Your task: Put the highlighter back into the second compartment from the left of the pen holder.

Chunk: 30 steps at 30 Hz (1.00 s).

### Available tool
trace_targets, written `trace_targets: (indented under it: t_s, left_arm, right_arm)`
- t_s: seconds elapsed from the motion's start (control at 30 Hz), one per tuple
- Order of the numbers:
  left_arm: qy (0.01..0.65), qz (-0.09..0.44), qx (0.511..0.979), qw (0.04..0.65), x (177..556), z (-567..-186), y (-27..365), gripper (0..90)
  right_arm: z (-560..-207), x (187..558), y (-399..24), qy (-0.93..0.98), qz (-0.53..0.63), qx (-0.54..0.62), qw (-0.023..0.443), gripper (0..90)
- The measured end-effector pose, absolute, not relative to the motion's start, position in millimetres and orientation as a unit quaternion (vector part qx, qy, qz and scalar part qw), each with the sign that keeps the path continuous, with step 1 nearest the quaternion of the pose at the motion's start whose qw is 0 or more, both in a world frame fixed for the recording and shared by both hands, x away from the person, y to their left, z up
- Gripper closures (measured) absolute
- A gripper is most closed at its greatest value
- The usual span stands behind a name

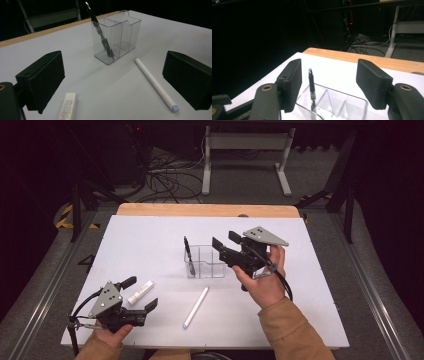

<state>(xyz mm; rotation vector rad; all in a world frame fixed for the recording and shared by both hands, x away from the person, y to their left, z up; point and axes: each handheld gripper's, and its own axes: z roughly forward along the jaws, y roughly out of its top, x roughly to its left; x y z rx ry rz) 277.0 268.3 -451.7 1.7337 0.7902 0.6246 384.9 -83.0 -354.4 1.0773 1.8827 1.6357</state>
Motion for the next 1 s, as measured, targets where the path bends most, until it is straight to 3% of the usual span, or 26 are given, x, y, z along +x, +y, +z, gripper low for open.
trace_targets:
  t_s: [0.4,0.53,1.0]
  left_arm:
    - [0.332,0.258,0.732,0.535,277,-445,264,4.7]
    - [0.334,0.246,0.731,0.542,279,-442,263,3.5]
    - [0.326,0.236,0.76,0.51,281,-427,247,3.6]
  right_arm:
    - [-356,376,-123,0.667,0.598,0.387,0.22,33.7]
    - [-360,373,-135,0.688,0.578,0.376,0.227,36.0]
    - [-389,360,-175,0.715,0.567,0.34,0.226,34.4]
